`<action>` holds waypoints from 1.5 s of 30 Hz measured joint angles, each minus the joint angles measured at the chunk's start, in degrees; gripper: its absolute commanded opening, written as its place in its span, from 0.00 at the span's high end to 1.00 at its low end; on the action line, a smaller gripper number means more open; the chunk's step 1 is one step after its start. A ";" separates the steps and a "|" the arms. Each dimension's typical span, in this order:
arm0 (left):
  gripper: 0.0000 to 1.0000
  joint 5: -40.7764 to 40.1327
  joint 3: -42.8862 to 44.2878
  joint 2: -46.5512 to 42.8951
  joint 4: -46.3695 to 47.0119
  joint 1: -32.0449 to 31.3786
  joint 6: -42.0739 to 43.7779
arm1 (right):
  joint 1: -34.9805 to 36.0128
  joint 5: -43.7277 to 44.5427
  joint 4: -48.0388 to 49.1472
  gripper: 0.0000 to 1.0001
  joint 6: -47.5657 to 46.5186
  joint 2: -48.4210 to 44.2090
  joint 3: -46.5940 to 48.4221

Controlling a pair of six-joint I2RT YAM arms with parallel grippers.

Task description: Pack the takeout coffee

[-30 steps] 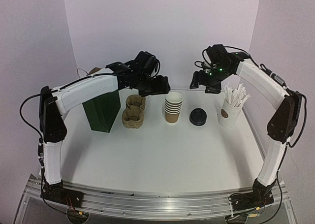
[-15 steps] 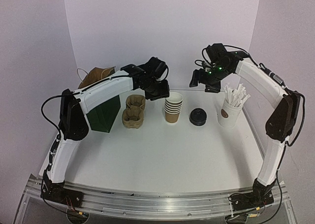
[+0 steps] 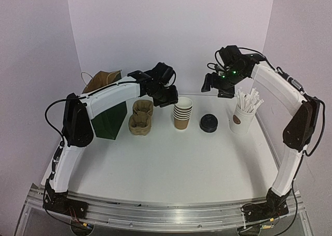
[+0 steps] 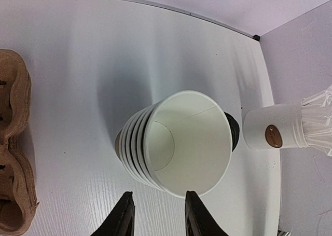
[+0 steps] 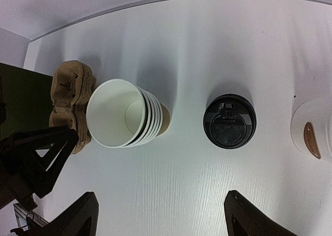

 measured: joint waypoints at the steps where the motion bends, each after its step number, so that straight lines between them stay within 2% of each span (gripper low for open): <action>1: 0.71 0.24 0.00 0.12 0.30 0.00 -0.02 | 0.00 0.14 -0.02 0.16 0.02 -0.25 -0.27; 7: 0.79 1.37 -0.02 1.33 1.92 0.00 -0.80 | 0.00 0.67 -0.18 0.16 0.22 -1.60 -1.68; 18: 0.81 1.35 0.00 3.33 2.92 0.06 -0.87 | 0.00 0.63 -0.22 0.16 0.59 -2.04 -2.38; 25: 0.92 1.33 0.00 3.33 3.35 0.29 -0.85 | 0.00 0.61 -0.23 0.17 0.62 -2.05 -2.38; 34: 0.99 1.38 0.02 3.33 3.82 0.88 -0.77 | 0.00 0.61 -0.21 0.16 0.59 -2.05 -2.38; 36: 0.96 1.38 0.02 3.33 3.82 0.96 -0.77 | 0.00 0.59 -0.23 0.16 0.59 -2.03 -2.38; 39: 0.81 1.38 0.13 3.33 3.76 1.01 -0.71 | 0.00 0.19 -0.23 0.17 0.59 -2.03 -2.38; 41: 0.74 1.42 0.38 3.33 3.70 1.01 -0.33 | 0.00 0.06 -0.23 0.16 0.59 -2.00 -2.38; 45: 0.71 1.91 0.95 3.33 3.72 1.15 0.57 | 0.00 -0.14 -0.23 0.17 0.59 -1.88 -2.38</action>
